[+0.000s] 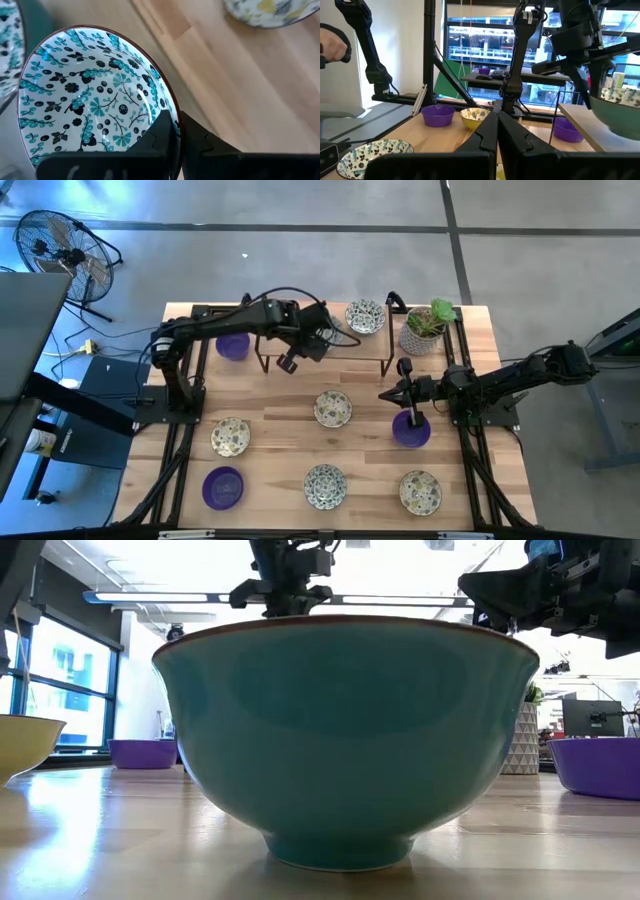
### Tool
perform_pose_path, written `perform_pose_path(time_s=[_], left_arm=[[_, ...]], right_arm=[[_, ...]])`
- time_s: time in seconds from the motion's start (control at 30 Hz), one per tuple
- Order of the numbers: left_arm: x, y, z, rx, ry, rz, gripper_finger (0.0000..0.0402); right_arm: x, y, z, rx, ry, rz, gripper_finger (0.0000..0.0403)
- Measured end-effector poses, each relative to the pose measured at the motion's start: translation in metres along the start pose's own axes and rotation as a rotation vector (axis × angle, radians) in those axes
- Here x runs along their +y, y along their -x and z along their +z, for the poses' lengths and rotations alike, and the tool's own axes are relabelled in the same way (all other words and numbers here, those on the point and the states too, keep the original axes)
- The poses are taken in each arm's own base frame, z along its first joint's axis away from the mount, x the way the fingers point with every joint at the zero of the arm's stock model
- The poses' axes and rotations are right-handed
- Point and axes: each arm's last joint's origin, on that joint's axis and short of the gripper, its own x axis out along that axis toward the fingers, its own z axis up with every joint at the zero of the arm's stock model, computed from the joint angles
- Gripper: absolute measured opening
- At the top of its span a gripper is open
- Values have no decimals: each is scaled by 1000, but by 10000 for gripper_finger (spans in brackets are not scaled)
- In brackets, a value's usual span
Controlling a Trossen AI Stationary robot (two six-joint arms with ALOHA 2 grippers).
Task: Pick & Place Mini bowls
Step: Stack the top blue patterned bowl on the blue bowl on the shelf
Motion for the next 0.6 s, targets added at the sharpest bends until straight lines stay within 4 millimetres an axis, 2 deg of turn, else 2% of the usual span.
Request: perform_pose_path(time_s=[0.3,0.37,0.6], left_arm=[[3,-1,-3,-3,31,-1,10],[4,-7,-1,7,30,1,11],[2,-9,-3,30,40,-10,49]], right_arm=[[0,0,0,0,0,0,0],[0,0,0,0,0,0,0],[0,0,0,0,0,3,0]])
